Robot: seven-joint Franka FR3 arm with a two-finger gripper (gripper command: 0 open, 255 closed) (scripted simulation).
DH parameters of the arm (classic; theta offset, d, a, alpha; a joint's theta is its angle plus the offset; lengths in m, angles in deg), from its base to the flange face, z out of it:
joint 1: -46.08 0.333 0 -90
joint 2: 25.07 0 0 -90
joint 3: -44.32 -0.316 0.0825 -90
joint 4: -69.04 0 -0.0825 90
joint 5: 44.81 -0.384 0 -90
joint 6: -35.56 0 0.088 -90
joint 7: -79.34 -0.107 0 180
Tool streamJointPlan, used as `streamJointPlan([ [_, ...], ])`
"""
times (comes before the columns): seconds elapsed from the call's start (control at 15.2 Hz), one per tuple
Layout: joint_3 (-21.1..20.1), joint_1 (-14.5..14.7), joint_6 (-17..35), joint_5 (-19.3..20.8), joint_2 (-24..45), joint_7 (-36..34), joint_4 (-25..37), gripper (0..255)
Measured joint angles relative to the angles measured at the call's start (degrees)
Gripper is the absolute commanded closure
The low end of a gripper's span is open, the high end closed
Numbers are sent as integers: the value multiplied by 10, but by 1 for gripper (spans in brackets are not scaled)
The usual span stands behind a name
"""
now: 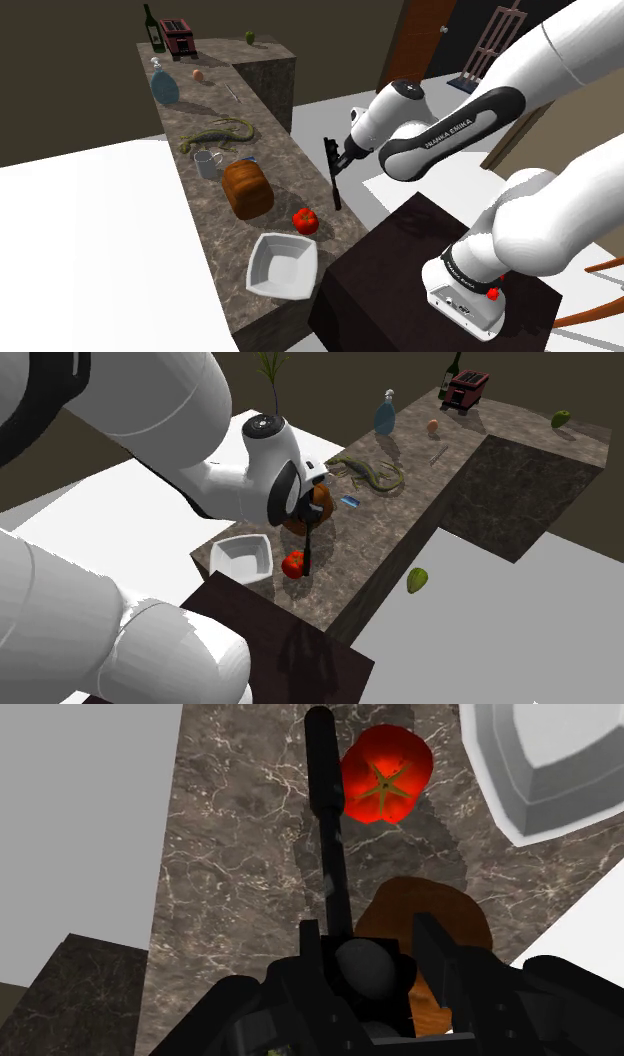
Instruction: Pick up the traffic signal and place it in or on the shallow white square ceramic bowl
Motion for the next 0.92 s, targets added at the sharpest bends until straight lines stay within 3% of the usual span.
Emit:
streamJointPlan([
  [0.4, -106, 13, -47, 7, -40, -123, 0, 255],
  [0.92, -225, 57, -122, -10, -62, -263, 41, 255],
])
